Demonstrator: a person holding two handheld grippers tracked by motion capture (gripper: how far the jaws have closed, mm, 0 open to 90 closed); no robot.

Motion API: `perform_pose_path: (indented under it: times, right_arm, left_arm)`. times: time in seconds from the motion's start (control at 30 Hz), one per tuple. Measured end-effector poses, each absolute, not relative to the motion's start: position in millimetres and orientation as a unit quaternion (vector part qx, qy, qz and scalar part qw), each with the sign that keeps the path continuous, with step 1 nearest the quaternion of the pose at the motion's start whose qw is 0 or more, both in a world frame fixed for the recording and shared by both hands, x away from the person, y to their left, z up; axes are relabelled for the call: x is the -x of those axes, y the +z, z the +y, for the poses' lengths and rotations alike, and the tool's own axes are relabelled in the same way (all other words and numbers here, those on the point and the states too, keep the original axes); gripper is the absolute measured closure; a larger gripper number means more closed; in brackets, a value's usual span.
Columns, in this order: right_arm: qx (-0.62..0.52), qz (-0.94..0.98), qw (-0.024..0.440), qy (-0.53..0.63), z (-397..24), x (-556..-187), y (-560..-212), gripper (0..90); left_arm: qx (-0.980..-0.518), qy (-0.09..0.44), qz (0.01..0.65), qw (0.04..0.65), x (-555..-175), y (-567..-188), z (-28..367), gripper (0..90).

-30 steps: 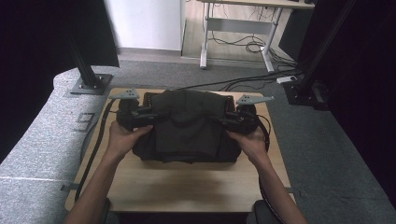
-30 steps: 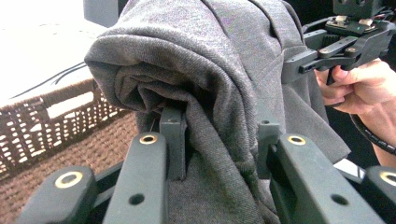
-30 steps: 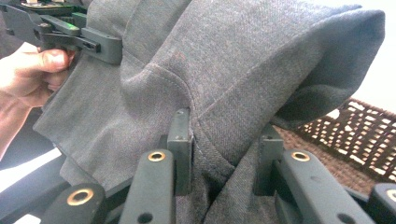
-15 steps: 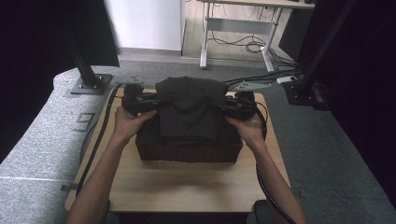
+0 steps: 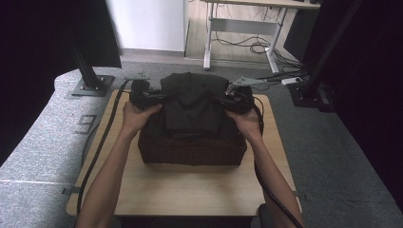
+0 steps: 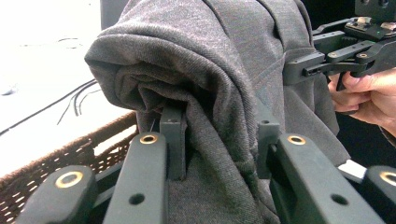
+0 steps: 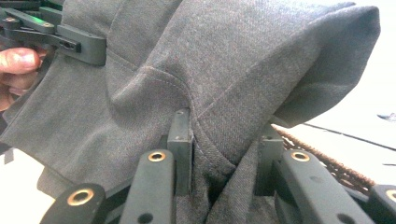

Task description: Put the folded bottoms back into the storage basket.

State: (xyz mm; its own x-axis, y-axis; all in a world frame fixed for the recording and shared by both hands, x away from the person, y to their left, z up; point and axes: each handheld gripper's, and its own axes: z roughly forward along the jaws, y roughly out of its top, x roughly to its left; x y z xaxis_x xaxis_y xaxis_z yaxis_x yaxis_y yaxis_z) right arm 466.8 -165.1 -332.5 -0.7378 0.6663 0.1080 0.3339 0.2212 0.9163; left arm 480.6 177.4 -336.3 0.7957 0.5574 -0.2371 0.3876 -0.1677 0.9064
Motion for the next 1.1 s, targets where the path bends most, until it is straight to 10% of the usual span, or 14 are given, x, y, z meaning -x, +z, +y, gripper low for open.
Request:
perform_pose_path:
  times: [1.1]
  right_arm:
    - [-0.394,0.783,0.104,0.469,-141,-495,-415,67.0]
  left_arm:
    - [-0.796,0.019,0.378,0.472,-521,-412,178,66.4]
